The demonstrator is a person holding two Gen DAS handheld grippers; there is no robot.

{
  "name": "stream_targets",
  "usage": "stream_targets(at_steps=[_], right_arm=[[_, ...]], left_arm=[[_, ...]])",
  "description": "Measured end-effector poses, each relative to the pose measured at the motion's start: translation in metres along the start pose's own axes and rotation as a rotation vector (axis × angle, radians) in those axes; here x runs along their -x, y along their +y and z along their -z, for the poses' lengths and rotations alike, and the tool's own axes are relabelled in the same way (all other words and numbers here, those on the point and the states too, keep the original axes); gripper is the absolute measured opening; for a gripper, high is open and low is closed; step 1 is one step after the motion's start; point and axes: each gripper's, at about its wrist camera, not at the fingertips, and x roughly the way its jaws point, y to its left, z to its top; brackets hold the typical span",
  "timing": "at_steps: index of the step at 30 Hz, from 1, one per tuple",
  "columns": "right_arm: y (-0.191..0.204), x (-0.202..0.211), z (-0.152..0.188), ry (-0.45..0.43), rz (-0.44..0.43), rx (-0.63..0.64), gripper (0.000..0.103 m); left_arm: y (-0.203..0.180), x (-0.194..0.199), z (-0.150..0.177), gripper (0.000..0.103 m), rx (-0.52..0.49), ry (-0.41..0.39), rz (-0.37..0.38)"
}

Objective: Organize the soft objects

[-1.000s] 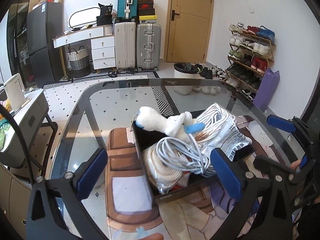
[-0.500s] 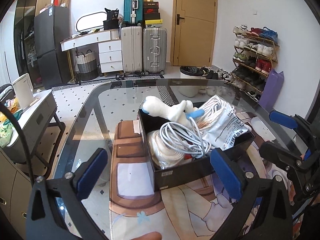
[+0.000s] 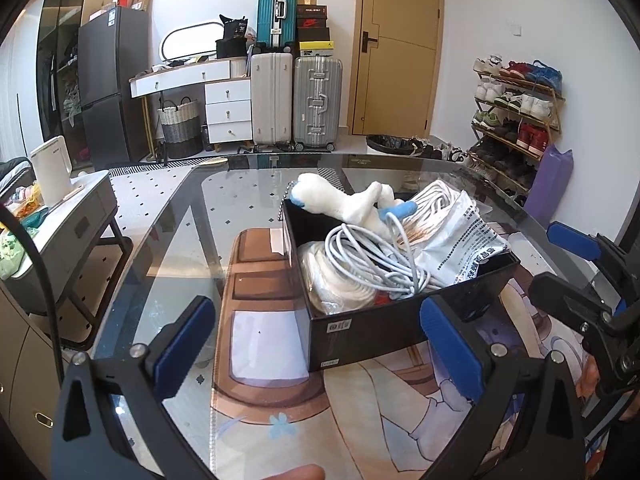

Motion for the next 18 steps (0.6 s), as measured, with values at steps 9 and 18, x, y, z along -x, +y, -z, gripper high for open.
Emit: stream_targets(at_steps=[9, 18], right_arm=[[0.0036, -0.0022, 0.0020, -0.013, -0.027, -0.003, 0.102], [0.0042, -0.0052, 0.0036, -0.009, -0.033, -0.003, 0.102]], left_arm=[[0.0008, -0.0044, 0.0026, 0.103, 0.005, -0.021, -0.003], [0.0004, -0.0063, 0.0064, 0.103, 0.006, -0.038, -0.008]])
